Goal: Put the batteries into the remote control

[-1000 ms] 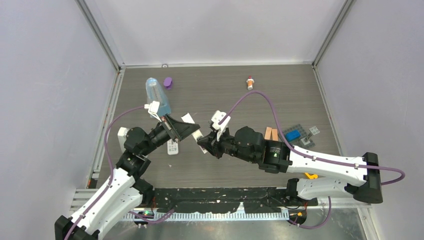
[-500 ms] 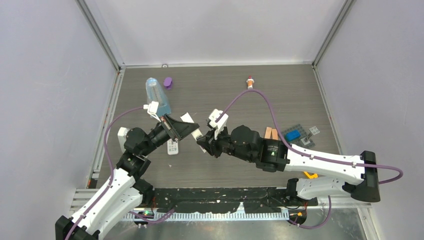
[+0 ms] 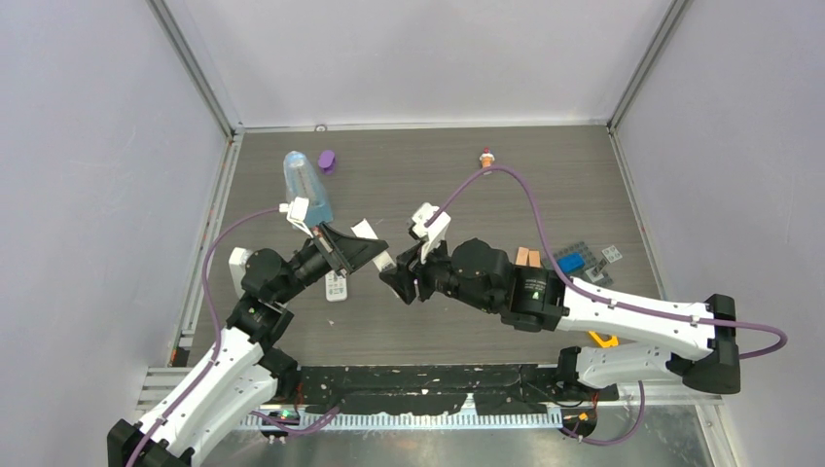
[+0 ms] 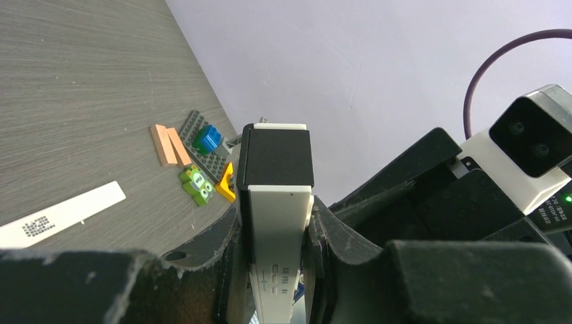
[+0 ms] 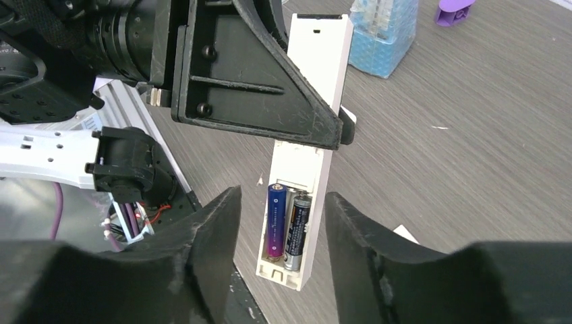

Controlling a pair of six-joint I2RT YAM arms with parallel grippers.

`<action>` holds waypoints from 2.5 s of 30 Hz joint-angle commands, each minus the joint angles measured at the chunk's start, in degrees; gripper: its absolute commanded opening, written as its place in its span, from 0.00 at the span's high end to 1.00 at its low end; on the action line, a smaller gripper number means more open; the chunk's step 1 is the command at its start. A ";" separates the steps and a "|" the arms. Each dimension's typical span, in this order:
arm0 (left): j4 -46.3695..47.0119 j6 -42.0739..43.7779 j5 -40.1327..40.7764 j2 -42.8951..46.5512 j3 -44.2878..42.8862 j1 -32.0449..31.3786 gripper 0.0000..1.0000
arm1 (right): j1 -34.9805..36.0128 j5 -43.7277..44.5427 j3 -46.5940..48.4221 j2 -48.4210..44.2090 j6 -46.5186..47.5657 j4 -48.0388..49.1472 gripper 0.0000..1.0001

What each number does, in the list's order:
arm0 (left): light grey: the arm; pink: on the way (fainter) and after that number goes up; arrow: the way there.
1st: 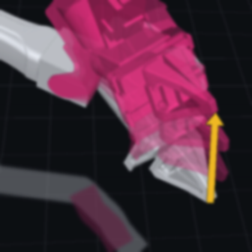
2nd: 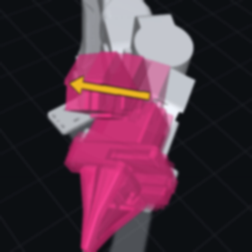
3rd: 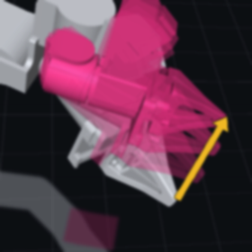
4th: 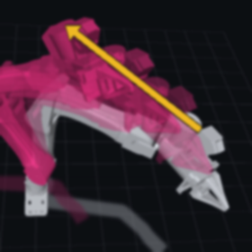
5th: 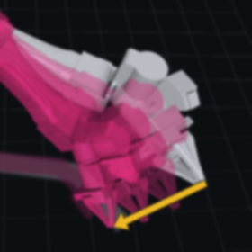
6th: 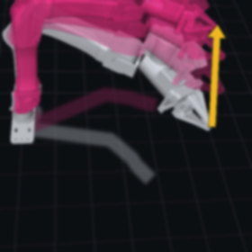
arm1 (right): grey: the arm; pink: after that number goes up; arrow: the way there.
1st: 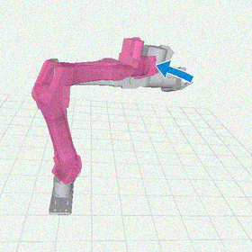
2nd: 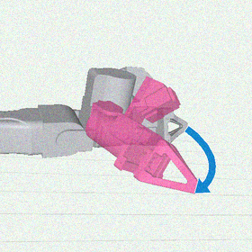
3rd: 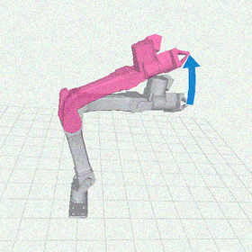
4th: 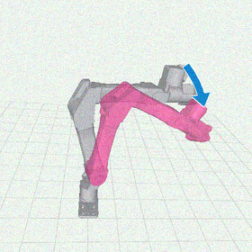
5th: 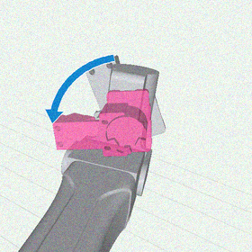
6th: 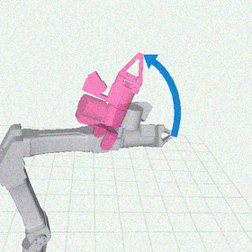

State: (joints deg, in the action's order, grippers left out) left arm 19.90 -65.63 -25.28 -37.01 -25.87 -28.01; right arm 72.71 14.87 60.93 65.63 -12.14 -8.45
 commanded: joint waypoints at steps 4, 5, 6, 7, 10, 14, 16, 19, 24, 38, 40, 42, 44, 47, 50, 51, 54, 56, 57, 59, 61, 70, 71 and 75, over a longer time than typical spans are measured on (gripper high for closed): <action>3.30 1.48 0.29 0.50 0.21 0.06 1.00 | -0.27 5.87 4.96 -3.27 -9.90 -4.19 0.20; 3.42 1.67 0.31 0.59 0.20 0.06 1.00 | -0.54 6.18 5.58 -3.37 -13.06 -6.40 0.17; 3.58 1.87 0.23 0.61 0.20 0.06 1.00 | -1.16 6.54 5.81 -3.28 -16.44 -7.46 0.11; 3.71 1.96 0.12 0.65 0.14 0.06 1.00 | -1.91 6.23 6.10 -3.25 -18.01 -9.44 0.07; 3.83 2.03 0.05 0.72 0.10 0.06 1.00 | -3.34 4.99 5.45 -3.78 -25.28 -11.55 0.01; 3.85 1.89 0.33 0.81 0.12 0.06 1.00 | -4.84 2.08 1.42 -5.79 -32.92 -8.80 0.05; 4.05 1.44 0.89 0.85 0.28 0.10 1.00 | -5.13 2.21 -0.64 -6.55 -37.68 -7.58 0.05; 3.67 -0.23 2.03 1.15 -0.02 0.07 1.00 | -5.18 3.41 -5.09 -7.69 -44.16 -4.16 0.05; 1.62 -3.25 5.50 2.79 -0.32 0.08 1.00 | -5.21 4.19 -9.58 -8.89 -51.59 1.79 0.05; 0.64 -7.94 8.73 4.27 0.84 0.06 1.00 | -5.22 0.85 -8.31 -6.20 -57.34 8.91 0.05; 0.95 -7.94 8.42 4.15 0.78 0.08 1.00 | -5.21 -0.62 -7.53 -5.11 -58.25 8.81 0.05; 1.57 -7.98 8.35 4.19 0.96 0.06 1.00 | -5.28 -1.95 -7.01 -4.04 -59.25 8.80 0.05; 1.99 -7.95 8.39 4.31 1.10 0.06 1.00 | -5.22 -2.95 -6.93 -3.29 -60.27 8.89 0.05; 2.35 -7.88 8.29 4.33 1.09 0.07 1.00 | -5.22 -3.70 -7.55 -2.64 -61.52 10.24 0.05; 2.66 -7.86 8.09 4.33 1.24 0.07 1.00 | -5.33 -3.85 -8.10 -2.04 -62.76 11.37 0.05; 2.74 -7.87 8.00 4.36 1.26 0.06 1.00 | -5.30 -3.88 -8.24 -1.96 -63.12 11.99 0.05; 2.91 -7.85 7.88 4.58 1.43 0.06 1.00 | -5.36 -3.66 -8.73 -1.86 -63.64 12.88 0.05; 2.85 -7.84 7.81 4.76 1.50 0.06 1.00 | -5.50 -3.65 -9.09 -1.90 -64.14 13.21 0.04; 2.87 -7.70 7.78 4.87 1.59 0.06 1.00 | -5.57 -3.72 -9.26 -1.99 -64.39 13.51 0.03; 3.02 -7.53 7.70 5.00 1.67 0.06 1.00 | -5.70 -3.76 -9.85 -2.28 -64.85 14.11 0.01; 2.95 -7.21 7.67 5.27 1.78 0.06 1.00 | -5.84 -3.39 -10.28 -2.60 -65.26 14.23 0.02; 3.64 -6.57 6.75 5.16 1.90 0.07 1.00 | -7.18 -5.60 -9.58 -1.29 -66.16 14.01 0.18; 3.73 -6.54 6.74 5.12 1.92 0.06 1.00 | -7.22 -5.94 -9.35 -1.11 -66.16 13.82 0.18; 3.83 -6.45 6.45 5.17 1.88 0.06 1.00 | -7.50 -6.76 -8.69 -0.33 -65.98 13.15 0.19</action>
State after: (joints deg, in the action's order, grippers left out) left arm 20.34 -73.01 -17.76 -32.36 -23.97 -28.01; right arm 65.65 9.06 50.52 64.79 -77.32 2.15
